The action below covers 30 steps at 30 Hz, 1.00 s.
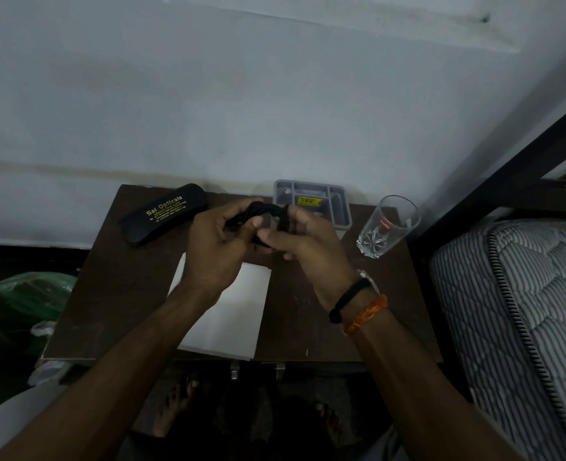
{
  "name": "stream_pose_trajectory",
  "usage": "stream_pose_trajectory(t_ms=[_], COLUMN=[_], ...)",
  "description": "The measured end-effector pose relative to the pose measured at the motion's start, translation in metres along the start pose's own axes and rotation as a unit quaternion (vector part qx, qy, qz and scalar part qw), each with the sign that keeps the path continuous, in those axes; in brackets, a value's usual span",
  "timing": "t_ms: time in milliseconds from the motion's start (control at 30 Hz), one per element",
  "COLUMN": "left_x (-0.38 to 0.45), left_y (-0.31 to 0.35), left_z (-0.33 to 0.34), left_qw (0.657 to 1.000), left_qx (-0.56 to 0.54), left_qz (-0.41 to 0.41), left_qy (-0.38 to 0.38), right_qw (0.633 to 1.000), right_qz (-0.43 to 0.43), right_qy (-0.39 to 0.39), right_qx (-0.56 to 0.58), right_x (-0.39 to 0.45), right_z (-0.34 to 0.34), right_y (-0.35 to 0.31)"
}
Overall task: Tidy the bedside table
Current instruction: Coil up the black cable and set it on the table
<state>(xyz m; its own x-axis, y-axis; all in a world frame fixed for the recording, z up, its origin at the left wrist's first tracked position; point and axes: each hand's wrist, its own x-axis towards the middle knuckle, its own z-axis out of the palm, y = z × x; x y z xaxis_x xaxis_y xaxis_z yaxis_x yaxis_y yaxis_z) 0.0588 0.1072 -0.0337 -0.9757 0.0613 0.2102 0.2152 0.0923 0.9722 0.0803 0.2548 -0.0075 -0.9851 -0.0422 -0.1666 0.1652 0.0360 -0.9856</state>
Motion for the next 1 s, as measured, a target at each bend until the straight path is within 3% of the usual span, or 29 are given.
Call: stream_pose_trajectory(t_ms=[100,267,400,567,667,767,1000], left_x=[0.000,-0.001,-0.003,-0.002,-0.001,0.000,0.012], left_y=[-0.005,-0.004,-0.007,-0.009,-0.006,-0.008,-0.015], left_z=[-0.001,-0.003,-0.002,-0.005,-0.003,-0.006,-0.023], left_qw=[0.996,0.954,0.908,0.892,0.917,0.935,0.909], left_qx=[0.081,0.261,0.368,0.420,0.384,0.327,0.352], left_qz=[0.045,0.148,0.187,0.141,0.052,-0.043,-0.124], left_qy=[-0.002,-0.017,-0.075,-0.094,-0.098,-0.130,-0.185], right_qw=[0.988,0.982,0.984,0.994,0.994,0.985,0.968], right_qz=[-0.055,-0.011,0.029,0.073,0.091,0.161,0.230], right_qy=[0.063,0.100,0.072,0.043,0.056,0.055,0.071], right_qx=[-0.129,-0.159,-0.159,-0.069,-0.029,0.007,0.073], right_x=[0.000,0.000,-0.001,0.002,0.001,0.000,0.005], right_z=[0.008,0.004,-0.002,-0.008,-0.008,-0.006,0.005], right_y=[0.007,0.012,0.010,0.006,0.009,0.016,0.025])
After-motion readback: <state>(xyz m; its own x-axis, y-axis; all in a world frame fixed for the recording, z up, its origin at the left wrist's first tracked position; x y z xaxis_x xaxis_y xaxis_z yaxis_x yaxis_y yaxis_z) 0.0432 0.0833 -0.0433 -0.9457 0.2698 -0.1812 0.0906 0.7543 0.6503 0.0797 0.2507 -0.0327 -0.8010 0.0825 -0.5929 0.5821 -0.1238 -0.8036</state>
